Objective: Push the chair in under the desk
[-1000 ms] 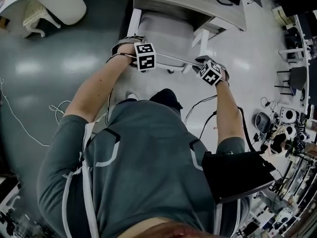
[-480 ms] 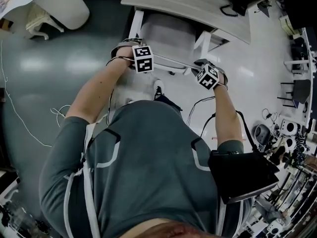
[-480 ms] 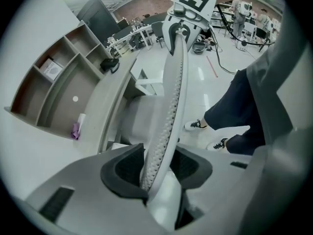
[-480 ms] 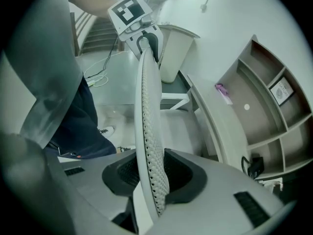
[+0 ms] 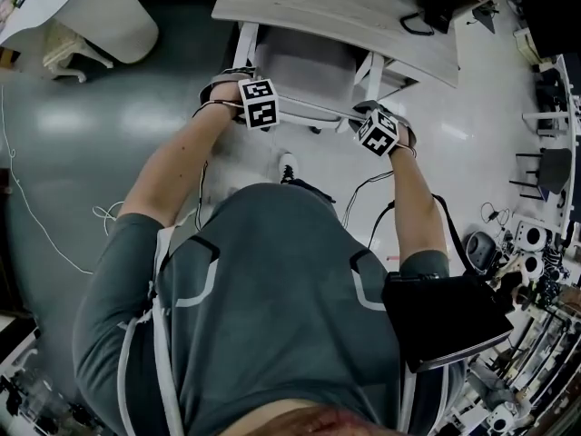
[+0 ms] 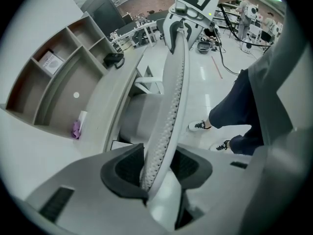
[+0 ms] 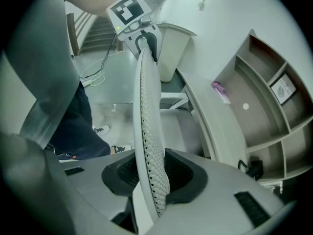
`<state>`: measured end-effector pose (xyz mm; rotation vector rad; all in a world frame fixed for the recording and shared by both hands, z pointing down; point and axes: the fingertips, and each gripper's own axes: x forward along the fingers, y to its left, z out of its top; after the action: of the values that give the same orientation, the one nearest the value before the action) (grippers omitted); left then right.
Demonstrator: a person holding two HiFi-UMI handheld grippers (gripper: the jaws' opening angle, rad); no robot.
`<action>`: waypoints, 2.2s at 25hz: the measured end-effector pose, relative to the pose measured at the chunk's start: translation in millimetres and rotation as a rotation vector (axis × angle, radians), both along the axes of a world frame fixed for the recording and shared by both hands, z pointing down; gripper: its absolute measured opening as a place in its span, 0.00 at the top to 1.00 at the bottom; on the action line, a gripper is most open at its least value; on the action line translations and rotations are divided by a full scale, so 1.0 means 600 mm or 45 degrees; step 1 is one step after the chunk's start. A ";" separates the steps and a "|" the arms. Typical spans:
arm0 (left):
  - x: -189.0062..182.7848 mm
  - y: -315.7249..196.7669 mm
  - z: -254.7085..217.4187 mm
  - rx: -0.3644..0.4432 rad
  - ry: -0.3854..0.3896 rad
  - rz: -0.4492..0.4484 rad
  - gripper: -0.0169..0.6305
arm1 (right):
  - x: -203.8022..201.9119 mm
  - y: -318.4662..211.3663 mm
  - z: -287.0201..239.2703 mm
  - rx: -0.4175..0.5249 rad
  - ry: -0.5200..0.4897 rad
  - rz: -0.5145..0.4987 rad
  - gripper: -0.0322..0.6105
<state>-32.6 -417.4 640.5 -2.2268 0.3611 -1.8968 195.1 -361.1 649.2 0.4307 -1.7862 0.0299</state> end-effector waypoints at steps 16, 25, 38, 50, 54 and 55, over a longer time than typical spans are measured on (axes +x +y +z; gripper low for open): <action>0.030 -0.105 0.006 0.021 -0.029 -0.052 0.72 | 0.032 -0.111 0.005 -0.011 0.003 -0.006 0.74; 0.045 -0.159 0.008 0.001 -0.072 -0.105 0.72 | 0.052 -0.169 0.004 -0.018 -0.004 -0.021 0.73; 0.065 -0.245 0.014 0.030 -0.140 -0.183 0.72 | 0.080 -0.263 0.007 -0.021 -0.005 -0.046 0.73; 0.067 -0.286 0.016 0.003 -0.173 -0.195 0.72 | 0.085 -0.310 0.007 -0.014 -0.029 -0.039 0.70; 0.067 -0.286 0.016 0.004 -0.148 -0.181 0.71 | 0.083 -0.308 0.006 0.006 -0.046 -0.041 0.69; 0.067 -0.286 0.015 0.009 -0.135 -0.172 0.71 | 0.081 -0.306 0.005 0.022 -0.049 -0.043 0.69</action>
<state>7.7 -589.3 649.6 -2.1355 0.5114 -2.0677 243.9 -544.8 652.4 0.4146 -1.8322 -0.0006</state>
